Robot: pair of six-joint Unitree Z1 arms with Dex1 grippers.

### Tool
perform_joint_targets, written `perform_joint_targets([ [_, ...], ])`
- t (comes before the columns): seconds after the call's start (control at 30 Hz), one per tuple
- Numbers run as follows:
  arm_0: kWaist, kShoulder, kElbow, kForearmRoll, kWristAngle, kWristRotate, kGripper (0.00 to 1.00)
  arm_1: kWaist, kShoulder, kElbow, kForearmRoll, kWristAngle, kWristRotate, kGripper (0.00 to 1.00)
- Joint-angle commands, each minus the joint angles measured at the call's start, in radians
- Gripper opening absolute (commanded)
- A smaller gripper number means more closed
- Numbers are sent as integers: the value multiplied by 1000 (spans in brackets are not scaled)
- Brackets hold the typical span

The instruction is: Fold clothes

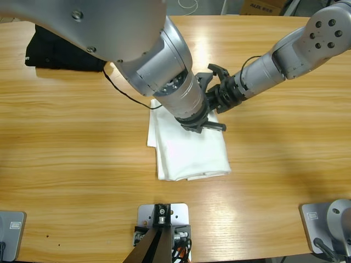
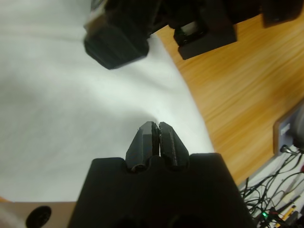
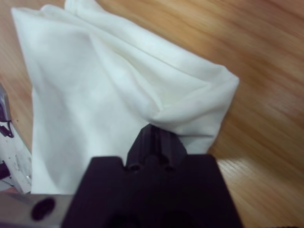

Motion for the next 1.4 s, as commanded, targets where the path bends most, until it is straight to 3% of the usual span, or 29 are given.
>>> perform_joint_targets([
  [0.03, -58, 62, 139, -3, 13, -3, 0, 17, 55, 31, 26, -22, -9, 0],
  [0.3, -72, -11, 264, -12, 35, -3, 0, 17, 76, 31, 31, -33, -10, 0],
  [0.5, -84, -125, 462, -77, 50, -22, 0, 17, 115, 28, 31, -44, -12, 0],
  [0.87, -90, -295, 698, -167, 87, -77, 0, 17, 113, 27, 45, -56, -15, 0],
  [1.0, -66, -452, 683, -167, 127, -67, 0, 17, 30, 27, 72, -69, -15, 0],
  [1.13, -7, -536, 638, -165, 133, -62, 0, 56, -167, 27, 123, -83, -14, 0],
  [1.4, 74, -345, 421, -167, 64, 23, 0, 246, -587, 127, 203, -202, 171, 0],
])
